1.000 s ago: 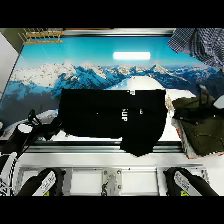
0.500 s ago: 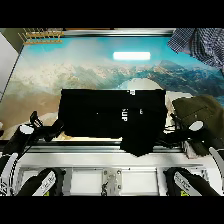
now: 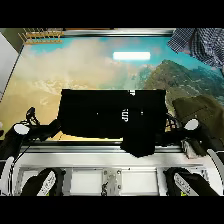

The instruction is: Fold the clothes and pants, and hang the long-sleeved shirts on hangers.

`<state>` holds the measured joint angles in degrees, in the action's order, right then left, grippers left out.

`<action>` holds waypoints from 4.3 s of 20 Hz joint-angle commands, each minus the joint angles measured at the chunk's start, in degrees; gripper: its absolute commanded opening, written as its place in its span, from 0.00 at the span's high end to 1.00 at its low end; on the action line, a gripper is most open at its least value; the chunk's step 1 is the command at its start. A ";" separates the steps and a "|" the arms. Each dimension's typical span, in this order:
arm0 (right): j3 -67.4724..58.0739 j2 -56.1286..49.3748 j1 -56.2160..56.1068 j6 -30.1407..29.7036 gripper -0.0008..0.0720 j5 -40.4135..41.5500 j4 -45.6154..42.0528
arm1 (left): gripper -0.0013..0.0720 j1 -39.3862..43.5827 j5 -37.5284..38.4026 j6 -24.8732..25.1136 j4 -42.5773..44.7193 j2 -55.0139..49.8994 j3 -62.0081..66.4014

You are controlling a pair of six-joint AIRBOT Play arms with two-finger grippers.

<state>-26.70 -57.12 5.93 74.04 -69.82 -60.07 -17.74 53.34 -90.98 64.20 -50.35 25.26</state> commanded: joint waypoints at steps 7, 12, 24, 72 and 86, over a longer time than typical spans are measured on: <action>-6.21 11.89 -0.28 4.87 0.97 -14.19 -10.93 | 0.97 0.02 21.55 -3.61 9.73 19.47 0.50; -17.64 4.24 -0.31 4.83 0.97 -9.84 -10.88 | 0.97 0.07 18.49 -2.67 9.25 8.70 9.31; -40.30 -23.85 -0.42 2.29 0.97 7.37 -6.16 | 0.97 7.82 7.93 -1.01 9.09 -29.97 36.17; -24.09 -8.83 13.55 0.68 0.02 5.84 -3.13 | 0.37 -1.75 -2.73 1.81 0.61 -14.12 17.92; -24.85 -37.83 6.45 -17.77 0.21 10.99 31.15 | 0.97 19.69 -4.37 -1.64 0.15 -6.08 17.84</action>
<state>-51.18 -91.53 15.46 60.07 -60.88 -35.86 -3.51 51.00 -90.70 64.42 -55.53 43.09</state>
